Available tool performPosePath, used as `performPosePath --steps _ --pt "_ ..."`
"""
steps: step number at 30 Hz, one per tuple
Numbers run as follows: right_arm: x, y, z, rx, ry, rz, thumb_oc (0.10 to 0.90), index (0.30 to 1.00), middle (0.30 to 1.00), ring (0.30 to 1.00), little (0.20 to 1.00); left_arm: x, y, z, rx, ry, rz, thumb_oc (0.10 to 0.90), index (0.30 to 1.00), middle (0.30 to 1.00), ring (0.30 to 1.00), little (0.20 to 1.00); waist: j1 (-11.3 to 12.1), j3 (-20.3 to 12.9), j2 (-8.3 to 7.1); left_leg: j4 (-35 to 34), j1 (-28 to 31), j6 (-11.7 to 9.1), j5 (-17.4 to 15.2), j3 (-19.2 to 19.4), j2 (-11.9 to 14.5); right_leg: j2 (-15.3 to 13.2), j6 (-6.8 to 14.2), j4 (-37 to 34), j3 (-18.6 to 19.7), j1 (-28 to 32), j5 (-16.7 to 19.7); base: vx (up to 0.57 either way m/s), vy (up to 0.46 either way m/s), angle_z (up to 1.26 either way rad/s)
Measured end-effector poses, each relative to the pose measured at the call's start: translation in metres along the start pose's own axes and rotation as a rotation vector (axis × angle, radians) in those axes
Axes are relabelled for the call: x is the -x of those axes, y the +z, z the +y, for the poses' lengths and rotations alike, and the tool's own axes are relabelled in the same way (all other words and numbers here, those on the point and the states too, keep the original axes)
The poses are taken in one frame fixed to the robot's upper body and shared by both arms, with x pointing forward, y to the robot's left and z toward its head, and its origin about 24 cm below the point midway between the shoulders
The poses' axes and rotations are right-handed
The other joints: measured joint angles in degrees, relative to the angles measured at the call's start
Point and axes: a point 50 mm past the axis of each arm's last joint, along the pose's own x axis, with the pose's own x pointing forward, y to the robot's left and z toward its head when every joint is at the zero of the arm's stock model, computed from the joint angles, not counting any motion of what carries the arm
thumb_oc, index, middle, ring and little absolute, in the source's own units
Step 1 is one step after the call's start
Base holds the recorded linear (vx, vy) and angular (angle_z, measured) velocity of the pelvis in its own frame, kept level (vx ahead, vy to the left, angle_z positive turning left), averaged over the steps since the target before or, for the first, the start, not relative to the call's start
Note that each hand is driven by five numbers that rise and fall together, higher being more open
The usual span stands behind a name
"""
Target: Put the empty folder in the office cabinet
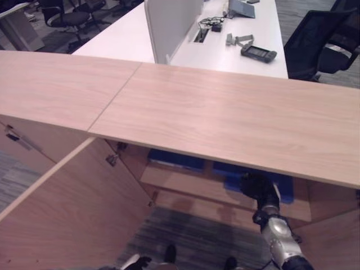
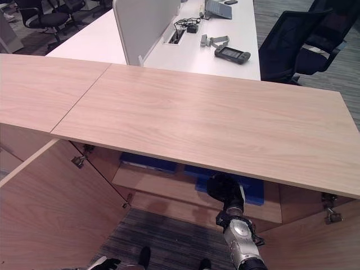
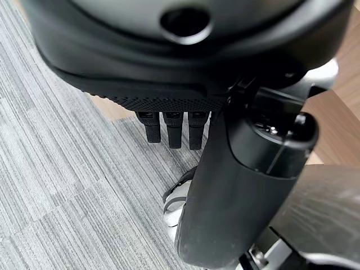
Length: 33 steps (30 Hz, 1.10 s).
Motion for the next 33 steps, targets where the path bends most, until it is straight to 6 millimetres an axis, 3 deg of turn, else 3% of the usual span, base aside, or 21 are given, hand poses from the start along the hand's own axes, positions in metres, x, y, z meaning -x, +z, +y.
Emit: performPosePath --steps 13,33 --pt "-0.002 -0.025 -0.035 0.378 -0.094 0.157 0.4 0.3 0.3 0.3 0.3 0.0 -0.002 -0.003 0.0 -0.011 0.012 0.8 0.9 0.9 0.9 0.9 1.2 -0.9 -0.01 -1.4 0.9 -0.3 0.3 -0.6 0.4 0.9 -0.1 -1.5 -1.2 1.6 0.2 0.01 -0.006 0.03" --pt "-0.013 -0.021 -0.049 0.429 -0.156 0.207 0.4 0.3 0.3 0.3 0.3 0.0 -0.004 -0.004 -0.011 -0.019 0.021 0.8 0.9 0.9 0.9 0.9 2.4 -0.7 0.66 -1.4 0.2 -0.7 0.5 -0.7 0.3 1.0 0.2 -1.6 -1.3 1.0 -0.1 0.0 0.0 0.0"
